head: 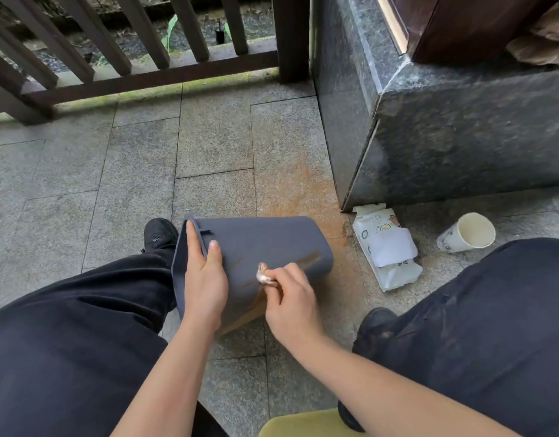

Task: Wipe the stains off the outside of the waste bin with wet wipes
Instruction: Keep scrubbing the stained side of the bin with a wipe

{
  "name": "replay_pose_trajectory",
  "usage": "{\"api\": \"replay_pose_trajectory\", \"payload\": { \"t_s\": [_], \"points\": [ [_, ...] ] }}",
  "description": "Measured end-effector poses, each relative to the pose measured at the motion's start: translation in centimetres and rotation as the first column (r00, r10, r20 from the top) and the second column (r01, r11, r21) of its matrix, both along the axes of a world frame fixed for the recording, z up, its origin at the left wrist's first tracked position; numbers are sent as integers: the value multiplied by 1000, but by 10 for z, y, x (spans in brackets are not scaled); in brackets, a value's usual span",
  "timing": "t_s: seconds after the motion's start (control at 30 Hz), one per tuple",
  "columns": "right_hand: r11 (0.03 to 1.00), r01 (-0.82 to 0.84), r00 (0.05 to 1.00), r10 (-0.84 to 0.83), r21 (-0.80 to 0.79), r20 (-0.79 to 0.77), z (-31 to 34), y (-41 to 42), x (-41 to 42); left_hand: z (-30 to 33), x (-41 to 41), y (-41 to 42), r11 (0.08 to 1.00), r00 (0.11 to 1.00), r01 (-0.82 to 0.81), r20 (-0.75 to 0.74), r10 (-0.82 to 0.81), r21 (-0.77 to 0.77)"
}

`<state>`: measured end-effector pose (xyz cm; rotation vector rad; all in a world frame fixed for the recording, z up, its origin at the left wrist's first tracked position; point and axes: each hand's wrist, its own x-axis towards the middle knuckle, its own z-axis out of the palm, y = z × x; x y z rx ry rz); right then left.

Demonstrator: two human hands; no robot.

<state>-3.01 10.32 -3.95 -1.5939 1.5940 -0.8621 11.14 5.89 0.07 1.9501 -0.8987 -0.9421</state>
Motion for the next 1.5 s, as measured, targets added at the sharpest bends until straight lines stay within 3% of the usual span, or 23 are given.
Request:
{"api": "replay_pose_trajectory", "payload": {
  "t_s": [0.1,0.2,0.33,0.63,0.83,0.97,1.17,1.5],
  "points": [
    [1000,-8,999,8,12,48,4,-11,-12,2,4,-1,996,997,-77,34,76,37],
    [981,149,987,-154,123,38,-5,-25,-38,5,23,-8,990,992,-121,41,118,75],
    [886,332,942,-329,325,-64,-20,-29,-60,2,35,-14,987,995,-89,-34,94,132],
    [829,325,945,-264,455,-193,-44,-35,-62,9,19,-4,994,998,-52,41,49,94],
    [829,353,933,-280,434,-225,-49,-44,-56,12,1,35,985,943,163,285,-172,54],
    [835,348,934,-270,427,-232,-48,-52,-54,10,-3,35,971,925,223,297,-238,86],
    [924,203,954,-113,324,-277,-38,-47,-38,5,-3,27,980,933,197,307,-190,8],
    [991,-47,989,63,124,-132,-1,-43,3,11,-1,17,991,956,134,266,-125,-16]
  ]
}}
